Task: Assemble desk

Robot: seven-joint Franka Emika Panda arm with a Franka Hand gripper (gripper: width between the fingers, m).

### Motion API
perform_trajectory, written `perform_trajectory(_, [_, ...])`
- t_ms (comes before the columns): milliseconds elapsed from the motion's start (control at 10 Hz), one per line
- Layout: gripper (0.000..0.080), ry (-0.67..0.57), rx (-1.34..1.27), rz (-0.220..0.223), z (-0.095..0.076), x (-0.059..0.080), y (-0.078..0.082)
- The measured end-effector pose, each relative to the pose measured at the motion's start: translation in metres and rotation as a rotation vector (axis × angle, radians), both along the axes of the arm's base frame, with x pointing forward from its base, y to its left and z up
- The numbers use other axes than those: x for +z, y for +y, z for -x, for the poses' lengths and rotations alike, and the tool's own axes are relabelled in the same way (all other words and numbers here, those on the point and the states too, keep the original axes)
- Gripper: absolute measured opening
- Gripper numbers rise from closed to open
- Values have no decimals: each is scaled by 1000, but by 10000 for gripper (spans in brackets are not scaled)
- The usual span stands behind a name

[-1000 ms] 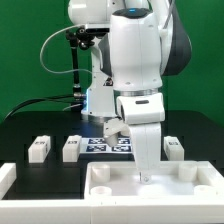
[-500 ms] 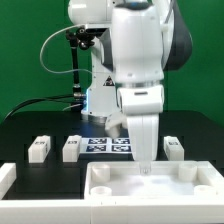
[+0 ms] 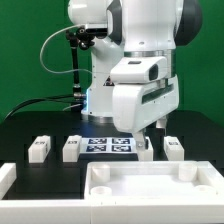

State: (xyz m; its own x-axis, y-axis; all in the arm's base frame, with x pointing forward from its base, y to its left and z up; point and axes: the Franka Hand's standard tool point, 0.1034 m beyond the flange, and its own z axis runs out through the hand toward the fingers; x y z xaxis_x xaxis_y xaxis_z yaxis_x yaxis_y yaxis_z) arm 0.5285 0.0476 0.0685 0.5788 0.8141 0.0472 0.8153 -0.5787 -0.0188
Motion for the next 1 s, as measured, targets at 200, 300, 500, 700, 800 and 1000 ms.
perform_trajectory(200, [649, 4, -133, -11, -1, 0, 1])
perform_trajectory(300, [649, 7, -176, -13, -1, 0, 1])
perform_trajectory(500, [649, 8, -407, -25, 3, -3, 12])
perform_trajectory(700, [649, 50, -618, -35, 30, -11, 67])
perform_trajectory(800, [649, 59, -732, -40, 33, -10, 85])
perform_trajectory(1000, [649, 72, -764, -40, 38, -13, 101])
